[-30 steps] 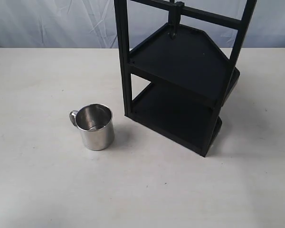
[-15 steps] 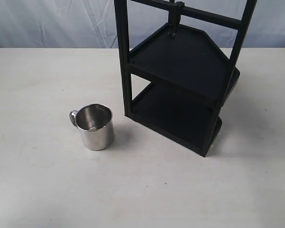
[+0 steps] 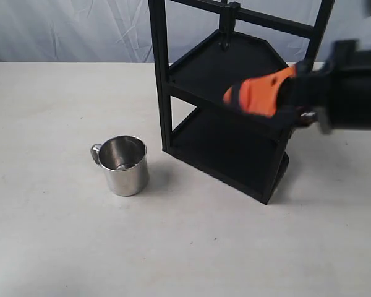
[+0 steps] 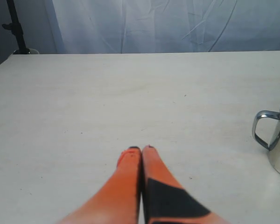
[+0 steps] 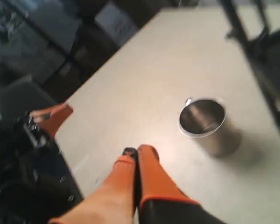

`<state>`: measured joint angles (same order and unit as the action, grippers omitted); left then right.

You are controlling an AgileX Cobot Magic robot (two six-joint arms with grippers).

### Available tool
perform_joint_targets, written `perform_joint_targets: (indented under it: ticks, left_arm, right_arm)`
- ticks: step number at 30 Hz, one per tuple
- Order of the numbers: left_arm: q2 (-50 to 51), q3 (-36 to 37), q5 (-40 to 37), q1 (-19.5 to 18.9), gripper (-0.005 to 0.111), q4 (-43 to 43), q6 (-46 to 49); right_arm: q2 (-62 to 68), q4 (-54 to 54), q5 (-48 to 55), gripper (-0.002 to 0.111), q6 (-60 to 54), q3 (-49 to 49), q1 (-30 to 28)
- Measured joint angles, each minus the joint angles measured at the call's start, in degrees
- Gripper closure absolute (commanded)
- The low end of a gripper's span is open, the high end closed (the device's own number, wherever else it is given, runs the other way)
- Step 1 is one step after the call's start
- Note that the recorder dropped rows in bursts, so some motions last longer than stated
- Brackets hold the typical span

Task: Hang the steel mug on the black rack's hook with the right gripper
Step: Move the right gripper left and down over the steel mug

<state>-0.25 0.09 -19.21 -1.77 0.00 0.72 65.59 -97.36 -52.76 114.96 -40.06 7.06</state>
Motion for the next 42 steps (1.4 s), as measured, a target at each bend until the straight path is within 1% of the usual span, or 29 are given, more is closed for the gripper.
perform_joint_targets:
  ticks: [1,2,4,6,9,10,11,13,15,17,18,19,21,23,24,25,27,30,32,34,39,42]
  left_arm:
    - [0.0,0.0,0.0,0.0,0.107,0.0,0.0]
    - [0.0,0.0,0.0,0.0,0.107,0.0,0.0]
    - [0.0,0.0,0.0,0.0,0.107,0.0,0.0]
    - [0.0,0.0,0.0,0.0,0.107,0.0,0.0]
    - [0.0,0.0,0.0,0.0,0.107,0.0,0.0]
    - [0.0,0.0,0.0,0.0,0.107,0.0,0.0]
    - [0.0,0.0,0.0,0.0,0.107,0.0,0.0]
    - [0.0,0.0,0.0,0.0,0.107,0.0,0.0]
    - [0.0,0.0,0.0,0.0,0.107,0.0,0.0]
    - [0.0,0.0,0.0,0.0,0.107,0.0,0.0]
    - [0.0,0.0,0.0,0.0,0.107,0.0,0.0]
    - [0.0,0.0,0.0,0.0,0.107,0.0,0.0]
    - [0.0,0.0,0.0,0.0,0.107,0.0,0.0]
    - [0.0,0.0,0.0,0.0,0.107,0.0,0.0]
    - [0.0,0.0,0.0,0.0,0.107,0.0,0.0]
    - [0.0,0.0,0.0,0.0,0.107,0.0,0.0]
    - [0.0,0.0,0.0,0.0,0.107,0.0,0.0]
    - [0.0,0.0,0.0,0.0,0.107,0.0,0.0]
    - [0.0,0.0,0.0,0.0,0.107,0.0,0.0]
    - [0.0,0.0,0.0,0.0,0.107,0.0,0.0]
    - [0.0,0.0,0.0,0.0,0.107,0.0,0.0]
    - [0.0,0.0,0.0,0.0,0.107,0.0,0.0]
  right_arm:
    - [3.3,-0.8,-0.7,0.108,-0.3,-1.0,2.2]
    - [8.6,-1.8,-1.2,0.108,-1.6,-3.0,7.4]
    - [13.9,-2.2,0.2,0.108,-2.8,-5.1,14.0]
    - [20.0,-2.7,7.1,0.108,-3.6,-8.9,23.5]
    - [25.2,-2.7,14.6,0.108,-3.8,-13.0,30.6]
    - [27.3,-2.7,17.8,0.106,-4.4,-14.9,33.0]
    - [29.0,-2.7,21.6,0.103,-5.8,-16.5,35.4]
    - [30.2,-2.7,27.2,0.092,-9.1,-17.5,37.9]
    - [30.7,-2.7,35.0,0.077,-12.9,-17.9,40.4]
    - [30.9,-2.7,42.2,0.065,-16.6,-18.0,42.7]
    - [30.9,-2.7,45.8,0.064,-17.8,-18.0,43.6]
    - [30.9,-2.7,48.5,0.066,-18.6,-18.2,44.0]
    - [30.9,-2.7,51.0,0.075,-19.4,-18.2,44.0]
    - [30.9,-2.7,51.1,0.084,-19.8,-18.2,43.6]
    - [31.0,-2.5,50.4,0.088,-20.0,-18.2,43.2]
    - [31.3,-2.5,49.7,0.088,-20.3,-18.4,42.9]
    - [31.7,-2.5,49.3,0.084,-21.5,-19.0,42.5]
    - [32.7,-2.5,49.7,0.07,-23.5,-20.2,42.0]
    - [33.2,-2.5,51.1,0.063,-25.9,-20.8,42.0]
    - [34.1,-2.5,52.8,0.064,-28.3,-21.2,41.8]
    - [37.0,-2.5,56.5,0.078,-32.7,-21.3,41.8]
    - [38.5,-2.5,58.7,0.079,-34.8,-21.3,41.8]
